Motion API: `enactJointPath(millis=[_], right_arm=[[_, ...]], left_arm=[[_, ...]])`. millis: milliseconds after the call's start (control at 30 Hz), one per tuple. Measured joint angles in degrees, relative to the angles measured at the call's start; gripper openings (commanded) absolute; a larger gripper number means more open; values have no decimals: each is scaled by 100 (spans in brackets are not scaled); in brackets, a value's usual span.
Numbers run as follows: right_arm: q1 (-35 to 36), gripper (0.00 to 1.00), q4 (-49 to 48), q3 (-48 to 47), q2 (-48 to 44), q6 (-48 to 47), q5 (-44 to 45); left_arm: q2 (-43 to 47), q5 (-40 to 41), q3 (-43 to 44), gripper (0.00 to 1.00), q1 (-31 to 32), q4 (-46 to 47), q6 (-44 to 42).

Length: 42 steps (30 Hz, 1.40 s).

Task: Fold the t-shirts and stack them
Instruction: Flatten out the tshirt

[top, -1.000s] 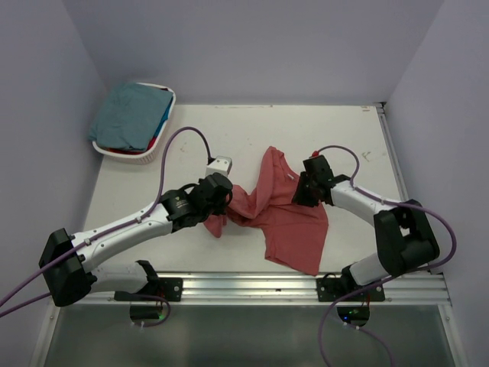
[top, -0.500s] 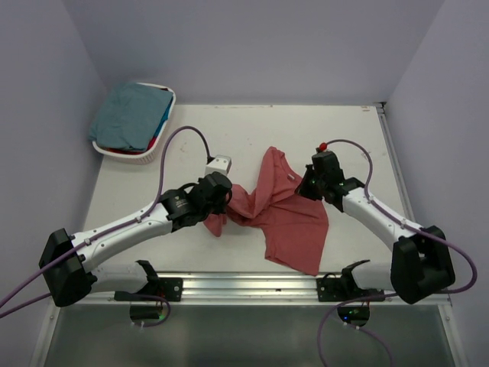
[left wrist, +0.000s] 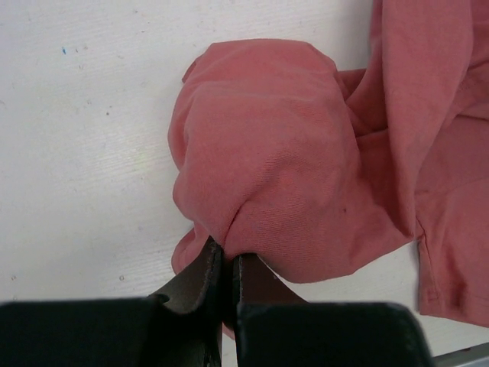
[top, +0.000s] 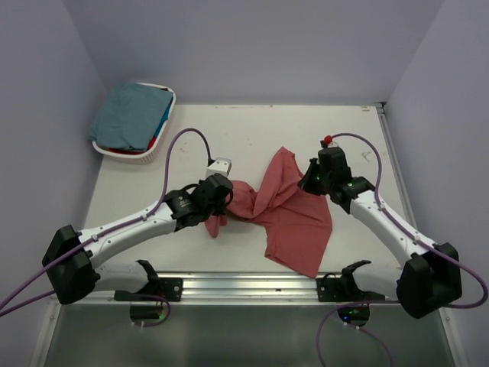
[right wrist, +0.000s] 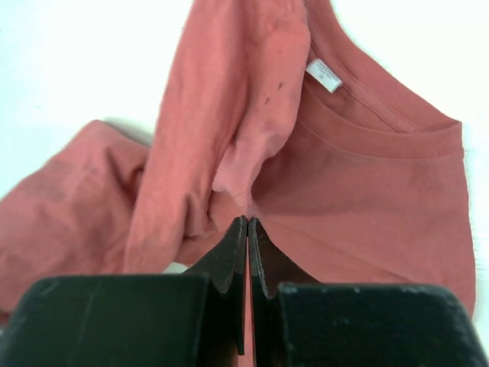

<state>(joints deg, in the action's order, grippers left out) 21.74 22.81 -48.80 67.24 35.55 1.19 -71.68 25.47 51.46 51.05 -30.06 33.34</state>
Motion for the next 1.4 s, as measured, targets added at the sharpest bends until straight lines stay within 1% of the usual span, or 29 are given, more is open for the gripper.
enactJointPath(millis=[200,333,600,633,667,700,767,833,1100,1400], right_arm=[[0,0,-98,87,1360,13,59],[0,0,-87,284,1871,48,52],[0,0,-109,295,1893,46,83],[0,1,-105,295,1884,46,87],[0,4,-98,295,1873,44,92],[0,13,-92,295,1860,46,98],[0,20,-83,295,1821,42,120],[0,25,-52,295,1764,28,136],[0,28,76,284,1587,26,297],[0,26,33,282,1674,26,551]], left_arm=[[0,-20,-4,0,-4,35,0],[2,-20,-46,0,-4,44,0],[2,-37,-70,0,-42,52,-2],[2,-42,-70,0,-44,52,-2],[2,-50,-70,0,-46,52,-4],[2,-63,-70,0,-46,57,-4],[0,-81,-70,0,-46,59,-7],[2,-90,-70,0,-46,63,-7],[0,-116,-70,0,-52,68,-7],[2,-129,-70,0,-68,68,-7]])
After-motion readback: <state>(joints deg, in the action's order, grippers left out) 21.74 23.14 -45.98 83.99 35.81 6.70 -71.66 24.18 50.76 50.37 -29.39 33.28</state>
